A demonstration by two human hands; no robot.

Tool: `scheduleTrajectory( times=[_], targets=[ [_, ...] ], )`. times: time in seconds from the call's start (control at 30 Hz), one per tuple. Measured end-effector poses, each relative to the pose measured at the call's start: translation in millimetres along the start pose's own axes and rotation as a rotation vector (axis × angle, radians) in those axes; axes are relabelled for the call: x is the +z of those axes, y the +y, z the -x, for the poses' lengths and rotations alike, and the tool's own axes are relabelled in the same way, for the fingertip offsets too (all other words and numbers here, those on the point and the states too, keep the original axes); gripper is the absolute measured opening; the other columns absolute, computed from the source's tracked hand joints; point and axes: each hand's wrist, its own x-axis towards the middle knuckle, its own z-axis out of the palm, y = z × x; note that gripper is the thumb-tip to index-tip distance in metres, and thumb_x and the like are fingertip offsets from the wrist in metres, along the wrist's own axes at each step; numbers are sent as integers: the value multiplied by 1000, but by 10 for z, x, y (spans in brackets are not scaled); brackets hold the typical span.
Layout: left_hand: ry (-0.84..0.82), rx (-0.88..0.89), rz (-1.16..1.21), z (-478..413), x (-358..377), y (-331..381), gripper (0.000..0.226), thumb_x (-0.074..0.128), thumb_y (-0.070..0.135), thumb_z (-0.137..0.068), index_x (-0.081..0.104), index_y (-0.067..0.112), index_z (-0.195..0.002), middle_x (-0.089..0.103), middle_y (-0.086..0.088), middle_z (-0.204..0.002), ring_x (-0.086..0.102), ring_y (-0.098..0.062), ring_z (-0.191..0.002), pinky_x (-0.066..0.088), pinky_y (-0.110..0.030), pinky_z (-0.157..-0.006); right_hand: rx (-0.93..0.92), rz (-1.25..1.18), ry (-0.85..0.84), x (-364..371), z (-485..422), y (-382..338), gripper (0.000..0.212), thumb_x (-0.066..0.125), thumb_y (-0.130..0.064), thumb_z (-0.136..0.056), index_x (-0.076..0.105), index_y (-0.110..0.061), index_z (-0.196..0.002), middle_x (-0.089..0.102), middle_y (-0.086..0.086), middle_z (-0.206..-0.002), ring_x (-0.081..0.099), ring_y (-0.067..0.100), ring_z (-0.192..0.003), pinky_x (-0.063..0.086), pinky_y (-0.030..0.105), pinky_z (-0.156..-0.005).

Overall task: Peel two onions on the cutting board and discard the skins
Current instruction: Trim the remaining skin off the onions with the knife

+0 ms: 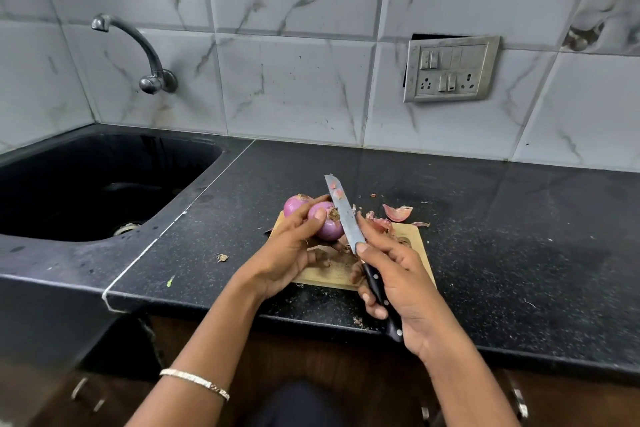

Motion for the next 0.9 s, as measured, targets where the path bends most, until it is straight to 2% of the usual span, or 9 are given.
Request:
scheduleTrajectory(
  times=[0.1, 0.17, 0.27, 0.33, 0.4, 0.47, 0.6, 0.7, 0.9],
  targets=[
    [19, 148, -354, 86, -131, -16, 40, 68, 27, -95, 61, 26, -134, 59, -9, -133, 67, -17, -104, 57, -29, -69, 15, -18, 52, -1, 26, -7, 42, 53, -12, -104, 64, -41, -132, 56, 7, -63, 43, 13, -42, 27, 18, -33],
    [53, 289, -628, 88, -182, -33, 46, 79, 27, -88, 61, 27, -131, 58, 4, -133, 63, -13, -116, 55, -26, -83, -50, 119, 135, 2, 38, -5, 45, 51, -12, -105, 58, -43, -138, 58, 6, -64, 45, 14, -43, 30, 22, -34],
    [144, 370, -816, 104, -193, -83, 60, 92, 26, -71, 62, 22, -123, 65, 13, -122, 63, -4, -112, 52, -20, -83, -167, 422, 228, 34, 98, 72, 51, 52, -16, -105, 45, -49, -144, 66, 4, -73, 55, 16, -44, 41, 26, -38],
    [224, 383, -868, 113, -190, -125, 65, 96, 24, -63, 63, 21, -119, 67, 13, -115, 65, -4, -105, 53, -19, -83, -226, 596, 237, 72, 145, 178, 55, 56, -20, -102, 42, -49, -146, 71, -5, -84, 66, 17, -51, 52, 32, -45],
    [277, 394, -899, 119, -191, -175, 66, 98, 21, -59, 64, 22, -117, 67, 13, -109, 66, -6, -95, 53, -17, -80, -251, 763, 230, 125, 205, 270, 54, 58, -28, -101, 43, -47, -148, 70, -16, -104, 73, 25, -76, 60, 43, -68],
    [302, 410, -909, 124, -193, -202, 67, 98, 20, -59, 64, 23, -117, 66, 14, -106, 66, -4, -91, 53, -16, -78, -264, 887, 253, 182, 268, 270, 50, 57, -33, -100, 47, -41, -149, 69, -15, -120, 70, 28, -99, 55, 42, -86],
    [318, 436, -889, 122, -182, -194, 69, 98, 20, -59, 62, 19, -117, 67, 17, -108, 64, 2, -96, 53, -14, -77, -311, 1022, 262, 281, 315, 215, 47, 51, -32, -104, 46, -35, -151, 70, -7, -124, 62, 24, -113, 49, 40, -87],
    [320, 440, -883, 118, -197, -197, 66, 99, 16, -58, 62, 19, -112, 68, 15, -106, 66, -4, -93, 56, -18, -74, -283, 1090, 239, 353, 337, 200, 46, 45, -32, -106, 43, -34, -153, 68, -7, -119, 59, 21, -113, 42, 35, -83],
    [334, 422, -859, 126, -202, -206, 62, 98, 14, -59, 66, 20, -112, 70, 12, -106, 66, -1, -90, 54, -15, -73, -273, 1111, 237, 426, 342, 201, 50, 39, -30, -107, 34, -29, -158, 65, -2, -129, 58, 21, -119, 44, 34, -88]
  ],
)
